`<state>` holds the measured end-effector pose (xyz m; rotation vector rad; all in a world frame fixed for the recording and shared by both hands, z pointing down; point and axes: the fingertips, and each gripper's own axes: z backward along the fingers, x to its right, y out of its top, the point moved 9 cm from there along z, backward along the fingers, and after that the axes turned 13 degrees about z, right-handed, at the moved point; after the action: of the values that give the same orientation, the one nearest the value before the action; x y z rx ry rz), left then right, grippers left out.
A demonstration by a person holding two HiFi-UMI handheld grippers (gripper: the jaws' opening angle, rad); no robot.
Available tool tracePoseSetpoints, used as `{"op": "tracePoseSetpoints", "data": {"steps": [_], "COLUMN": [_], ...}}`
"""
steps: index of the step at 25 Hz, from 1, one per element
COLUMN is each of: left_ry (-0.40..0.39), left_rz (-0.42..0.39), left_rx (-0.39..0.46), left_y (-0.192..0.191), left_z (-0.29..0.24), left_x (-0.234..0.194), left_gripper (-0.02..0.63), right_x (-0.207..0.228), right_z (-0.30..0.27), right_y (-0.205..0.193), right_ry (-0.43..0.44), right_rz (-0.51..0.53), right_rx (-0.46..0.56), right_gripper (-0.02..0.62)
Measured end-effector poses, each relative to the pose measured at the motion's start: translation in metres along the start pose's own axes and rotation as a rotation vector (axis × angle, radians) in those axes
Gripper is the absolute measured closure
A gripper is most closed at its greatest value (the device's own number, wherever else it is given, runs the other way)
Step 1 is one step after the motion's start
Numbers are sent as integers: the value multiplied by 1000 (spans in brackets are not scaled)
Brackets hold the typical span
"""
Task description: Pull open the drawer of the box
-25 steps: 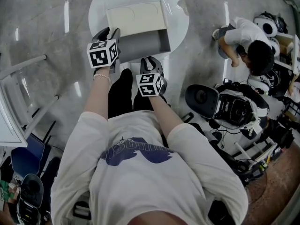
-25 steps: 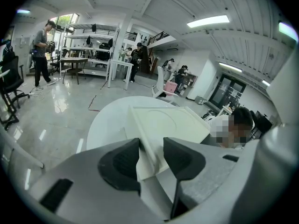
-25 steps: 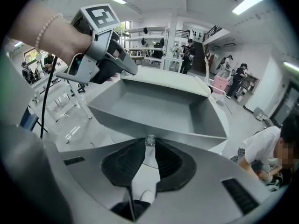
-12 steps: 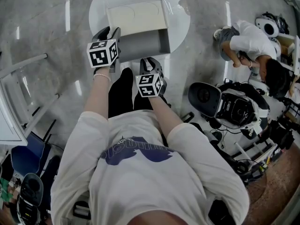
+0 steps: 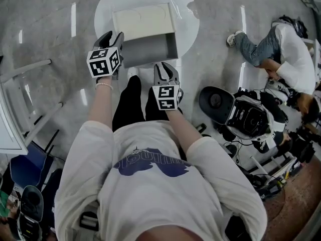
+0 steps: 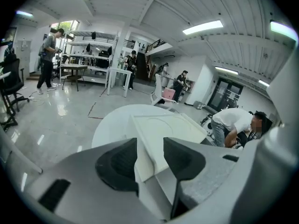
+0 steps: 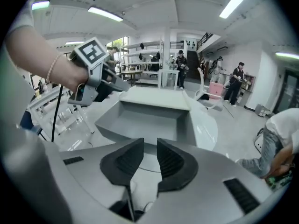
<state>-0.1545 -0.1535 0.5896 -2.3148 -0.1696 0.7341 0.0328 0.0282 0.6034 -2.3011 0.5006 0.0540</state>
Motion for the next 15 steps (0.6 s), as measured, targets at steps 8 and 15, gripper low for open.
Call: {"op": "tracePoseSetpoints", "data": {"steps": [8, 15], "left_ry": [33, 42], "left_rz": [-30, -13], "left_rx": [179, 425], "left_y": [5, -2], "left_z": [80, 175], "left_x": [57, 136], "left_gripper": [436, 436], "right_x": [79, 136], "right_z": [70, 141], "right_y": [37, 83], "right_ry": [-26, 1], "right_rz": [-41, -97], "right_rx": [258, 521], "right_gripper": [511, 512]}}
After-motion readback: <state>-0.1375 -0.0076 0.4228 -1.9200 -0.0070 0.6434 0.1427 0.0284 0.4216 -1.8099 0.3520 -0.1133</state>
